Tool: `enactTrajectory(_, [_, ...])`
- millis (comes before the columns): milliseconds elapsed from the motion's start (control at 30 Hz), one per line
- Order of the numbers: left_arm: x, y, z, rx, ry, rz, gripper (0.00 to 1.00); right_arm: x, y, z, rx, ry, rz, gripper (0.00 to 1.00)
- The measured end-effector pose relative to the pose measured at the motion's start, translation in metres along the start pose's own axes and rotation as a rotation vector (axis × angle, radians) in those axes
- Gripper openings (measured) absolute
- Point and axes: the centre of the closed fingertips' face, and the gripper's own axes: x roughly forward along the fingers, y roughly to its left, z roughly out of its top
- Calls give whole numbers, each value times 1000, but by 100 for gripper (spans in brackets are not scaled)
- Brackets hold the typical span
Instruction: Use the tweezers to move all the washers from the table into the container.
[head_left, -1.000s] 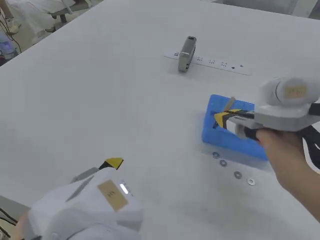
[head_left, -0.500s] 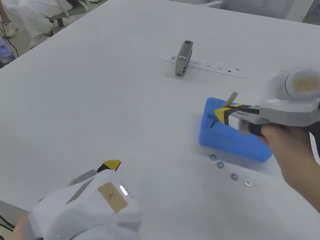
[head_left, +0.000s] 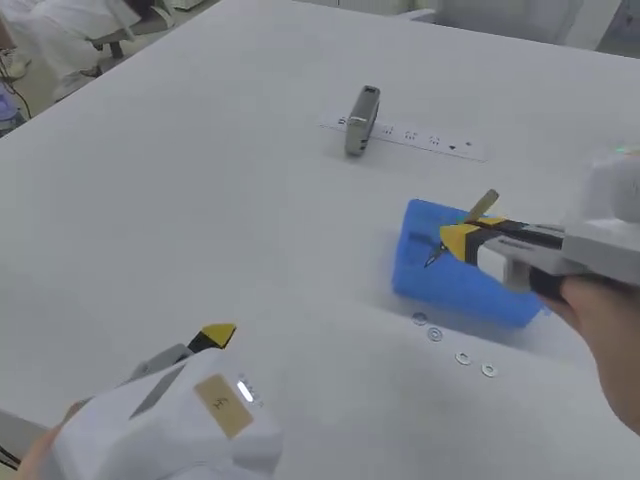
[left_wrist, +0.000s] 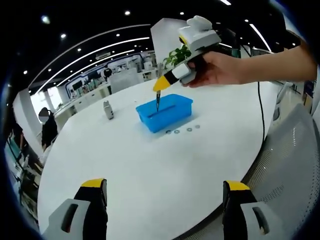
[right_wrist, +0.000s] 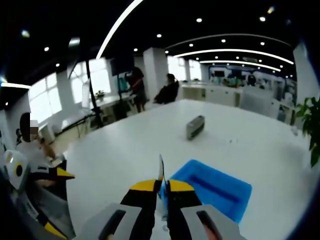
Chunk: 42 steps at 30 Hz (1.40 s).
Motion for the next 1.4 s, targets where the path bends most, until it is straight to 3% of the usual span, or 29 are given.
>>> enactTrajectory(367, [0,0,-2,6,8,-2,97,6,0,-41,16,73,-43,3])
enactTrajectory(633, [1,0,-3,12,16,0,97,12,-7,-56,41,89,-83,4])
enactTrajectory(1100, [1,0,-5,21,28,1,97,18,-12,-58,66,83,-104,4])
enactTrajectory(1400, [2,-1,-6,28,36,2,96,21,-11,-61,8,84,-111,3])
